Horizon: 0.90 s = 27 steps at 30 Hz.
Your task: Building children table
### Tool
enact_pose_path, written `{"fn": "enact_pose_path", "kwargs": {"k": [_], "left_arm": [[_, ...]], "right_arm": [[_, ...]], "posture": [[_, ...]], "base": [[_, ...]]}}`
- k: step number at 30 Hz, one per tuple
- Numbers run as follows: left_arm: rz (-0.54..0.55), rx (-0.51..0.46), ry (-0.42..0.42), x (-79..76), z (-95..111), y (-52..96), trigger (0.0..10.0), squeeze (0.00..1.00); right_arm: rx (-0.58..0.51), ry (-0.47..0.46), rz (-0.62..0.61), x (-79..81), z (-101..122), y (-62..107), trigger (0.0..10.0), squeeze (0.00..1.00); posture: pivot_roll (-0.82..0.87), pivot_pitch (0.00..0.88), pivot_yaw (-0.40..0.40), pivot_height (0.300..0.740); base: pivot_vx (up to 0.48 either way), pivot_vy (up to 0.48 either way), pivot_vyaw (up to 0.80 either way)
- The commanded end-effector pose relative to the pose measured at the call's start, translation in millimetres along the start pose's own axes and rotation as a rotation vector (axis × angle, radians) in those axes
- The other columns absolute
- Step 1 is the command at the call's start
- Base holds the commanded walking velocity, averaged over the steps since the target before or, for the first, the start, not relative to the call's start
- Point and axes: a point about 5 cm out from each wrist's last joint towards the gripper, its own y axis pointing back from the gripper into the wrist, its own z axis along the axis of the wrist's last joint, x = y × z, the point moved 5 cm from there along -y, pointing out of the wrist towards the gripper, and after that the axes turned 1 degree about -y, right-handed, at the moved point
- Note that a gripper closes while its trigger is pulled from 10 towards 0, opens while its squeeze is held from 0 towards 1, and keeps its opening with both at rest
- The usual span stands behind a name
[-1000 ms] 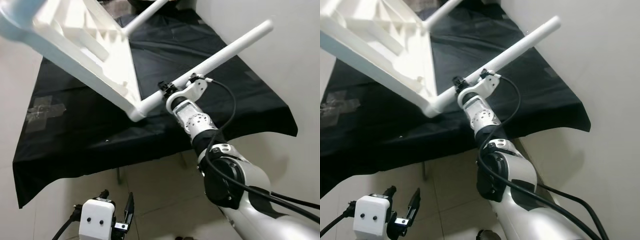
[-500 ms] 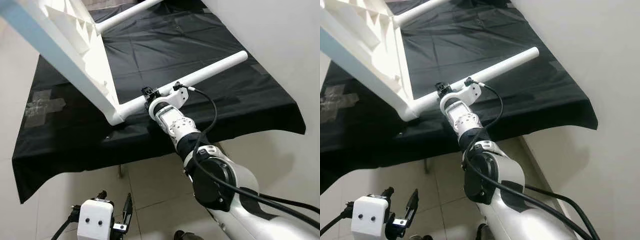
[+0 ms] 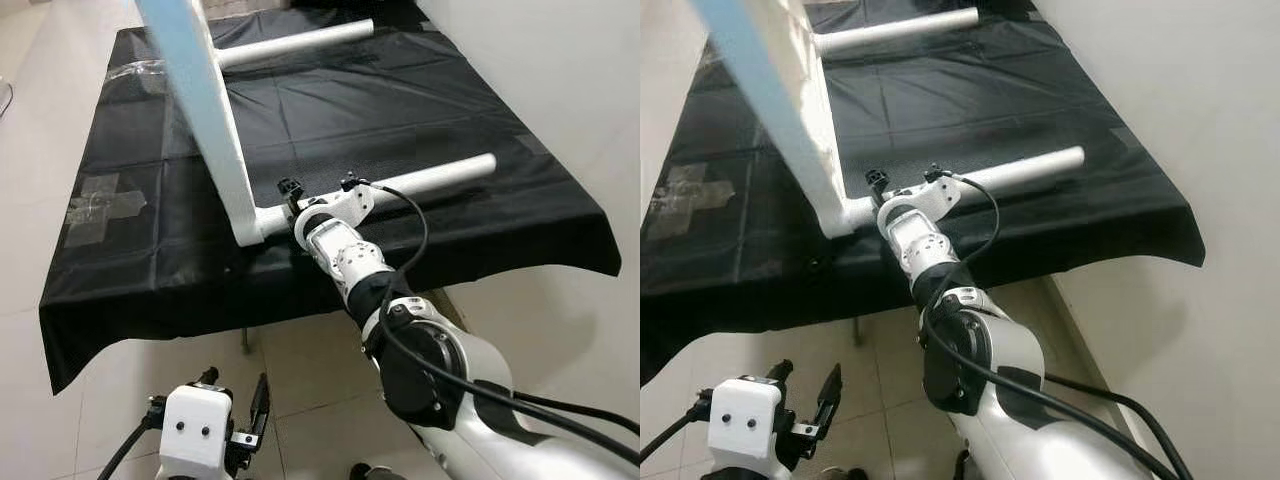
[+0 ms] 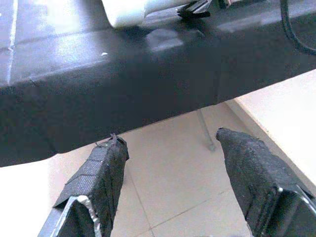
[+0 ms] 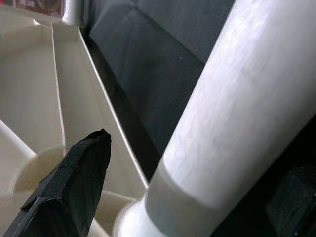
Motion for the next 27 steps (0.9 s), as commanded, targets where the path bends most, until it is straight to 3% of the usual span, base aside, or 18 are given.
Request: {"fn": "enact_pose_path", "kwargs": {"k": [1, 3, 8, 16, 18, 21, 27], "left_arm": [[-0.047, 0.044, 0.060, -18.1, -9.1, -0.4, 10.0, 0.00], [-0.046, 0.043, 0.059, -18.2, -9.2, -1.0, 10.0, 0.00], [-0.041, 0.035, 0.051, -16.4, -9.7, -6.7, 10.0, 0.00], [-0.041, 0.031, 0.045, -15.8, -9.8, -10.4, 10.0, 0.00], [-0.043, 0.023, 0.029, -13.1, -10.5, -16.4, 10.0, 0.00], [-0.044, 0.019, 0.018, -11.0, -11.3, -19.7, 10.0, 0.00], [-0.044, 0.021, 0.009, -7.7, -14.2, -23.3, 10.0, 0.00]], "right_arm": [[0.076, -0.018, -0.149, -40.0, -23.0, 1.6, 10.0, 0.00], [0.062, -0.025, -0.169, -44.0, -18.3, 1.8, 10.0, 0.00], [-0.034, -0.083, -0.292, -72.8, 16.3, 6.0, 10.0, 0.00], [-0.079, -0.139, -0.317, -85.3, 33.9, 9.5, 10.0, 0.00], [-0.128, -0.221, -0.371, -109.1, 54.7, 21.6, 10.0, 0.00], [-0.147, -0.294, -0.399, -120.4, 60.4, 34.5, 10.0, 0.00], [-0.152, -0.399, -0.375, -119.4, 54.3, 55.9, 10.0, 0.00]], "posture": [[0.11, 0.209, -0.033, 0.740], [0.11, 0.209, -0.033, 0.740], [0.10, 0.189, -0.037, 0.740], [0.09, 0.177, -0.031, 0.740], [0.08, 0.149, -0.013, 0.740], [0.07, 0.142, -0.008, 0.740], [0.07, 0.128, 0.003, 0.740]], "base": [[0.000, 0.000, 0.00], [0.000, 0.000, 0.00], [0.000, 0.000, 0.00], [0.000, 0.000, 0.00], [0.000, 0.000, 0.00], [0.000, 0.000, 0.00], [0.000, 0.000, 0.00]]}}
